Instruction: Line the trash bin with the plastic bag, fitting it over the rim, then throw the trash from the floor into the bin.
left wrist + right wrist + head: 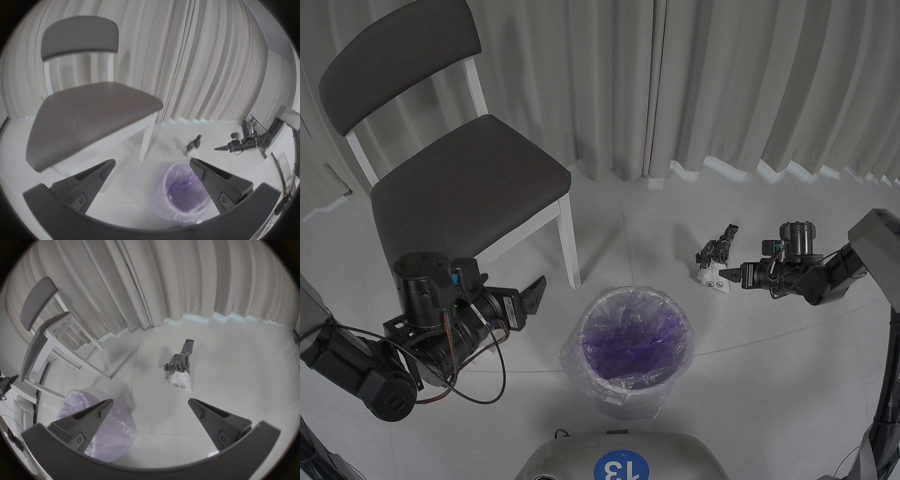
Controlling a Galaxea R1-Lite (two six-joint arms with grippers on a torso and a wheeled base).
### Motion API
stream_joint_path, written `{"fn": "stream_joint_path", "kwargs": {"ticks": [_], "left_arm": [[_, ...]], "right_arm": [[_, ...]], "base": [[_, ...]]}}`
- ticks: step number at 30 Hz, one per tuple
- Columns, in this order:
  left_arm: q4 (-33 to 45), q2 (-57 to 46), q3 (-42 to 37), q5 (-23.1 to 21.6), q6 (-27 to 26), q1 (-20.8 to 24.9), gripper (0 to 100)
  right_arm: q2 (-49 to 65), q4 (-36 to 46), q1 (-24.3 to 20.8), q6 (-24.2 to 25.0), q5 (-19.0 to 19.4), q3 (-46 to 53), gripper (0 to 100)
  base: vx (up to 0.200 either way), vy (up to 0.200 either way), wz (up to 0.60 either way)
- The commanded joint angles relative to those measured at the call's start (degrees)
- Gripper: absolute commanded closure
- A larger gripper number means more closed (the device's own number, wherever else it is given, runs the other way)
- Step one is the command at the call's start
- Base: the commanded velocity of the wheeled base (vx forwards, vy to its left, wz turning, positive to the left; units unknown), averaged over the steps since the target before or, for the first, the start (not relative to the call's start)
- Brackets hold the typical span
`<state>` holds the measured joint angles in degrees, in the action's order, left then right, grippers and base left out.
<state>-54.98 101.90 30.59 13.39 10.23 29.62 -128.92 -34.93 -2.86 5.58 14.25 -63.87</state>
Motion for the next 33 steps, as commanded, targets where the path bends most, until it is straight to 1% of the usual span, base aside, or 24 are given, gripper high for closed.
{"fn": "stream_joint_path", "kwargs": {"ticks": [1, 3, 4, 5, 6, 10, 13, 16, 18, 19, 23, 27, 33], "left_arm": [[6.1, 15.7, 1.9, -3.0, 3.7, -0.3, 0], [6.0, 20.0, 4.1, -5.5, 3.5, -1.6, 0], [6.0, 20.3, 4.3, -5.7, 3.5, -1.7, 0], [6.6, 24.4, 7.8, -7.3, 3.5, -2.5, 0], [7.0, 27.2, 11.0, -7.8, 3.5, -3.0, 0], [8.8, 35.7, 20.2, -8.1, 1.9, -3.9, 0], [11.9, 38.2, 24.3, -8.3, -0.3, -5.2, 0], [13.6, 40.4, 27.2, -8.5, -0.6, -5.7, 0], [13.6, 41.2, 27.5, -8.5, -0.6, -6.2, 0], [13.1, 41.9, 26.8, -8.5, -0.6, -6.9, 0], [11.8, 41.4, 24.4, -8.6, 0.1, -7.4, 0], [9.3, 41.2, 24.1, -8.6, 0.9, -7.1, 0], [9.6, 41.4, 24.1, -8.6, 1.0, -5.7, 0]], "right_arm": [[7.1, -6.1, 0.1, 0.8, -0.5, 8.6, 0], [7.1, -6.1, -0.1, 0.8, -0.5, 8.6, 0], [7.0, -6.1, -0.1, 0.8, -0.5, 8.6, 0], [7.3, -6.1, -0.4, 0.8, -0.5, 8.8, 0], [7.6, -6.3, -0.8, 0.8, -0.5, 9.3, 0], [11.0, -6.2, -1.3, 0.8, -0.5, 11.0, 0], [13.2, -6.2, -1.2, 0.8, -0.6, 11.5, 0], [13.7, -6.2, -0.7, 0.8, -0.5, 11.1, 0], [13.8, -6.2, -0.4, 0.9, -0.5, 11.0, 0], [13.8, -6.2, 0.0, 1.2, -0.5, 10.9, 0], [13.8, -6.2, 0.3, 1.4, -0.5, 10.6, 0], [13.5, -6.0, 0.8, 1.4, -0.5, 9.5, 0], [13.7, -6.1, 0.9, 1.5, -0.5, 9.5, 0]], "base": [[0.000, 0.000, 0.00], [0.000, 0.000, 0.00], [0.000, 0.000, 0.00], [0.000, 0.000, 0.00], [0.000, 0.000, 0.00], [0.000, 0.000, 0.00], [0.000, 0.000, 0.00], [0.000, 0.000, 0.00], [0.000, 0.000, 0.00], [0.000, 0.000, 0.00], [0.000, 0.000, 0.00], [0.000, 0.000, 0.00], [0.000, 0.000, 0.00]]}}
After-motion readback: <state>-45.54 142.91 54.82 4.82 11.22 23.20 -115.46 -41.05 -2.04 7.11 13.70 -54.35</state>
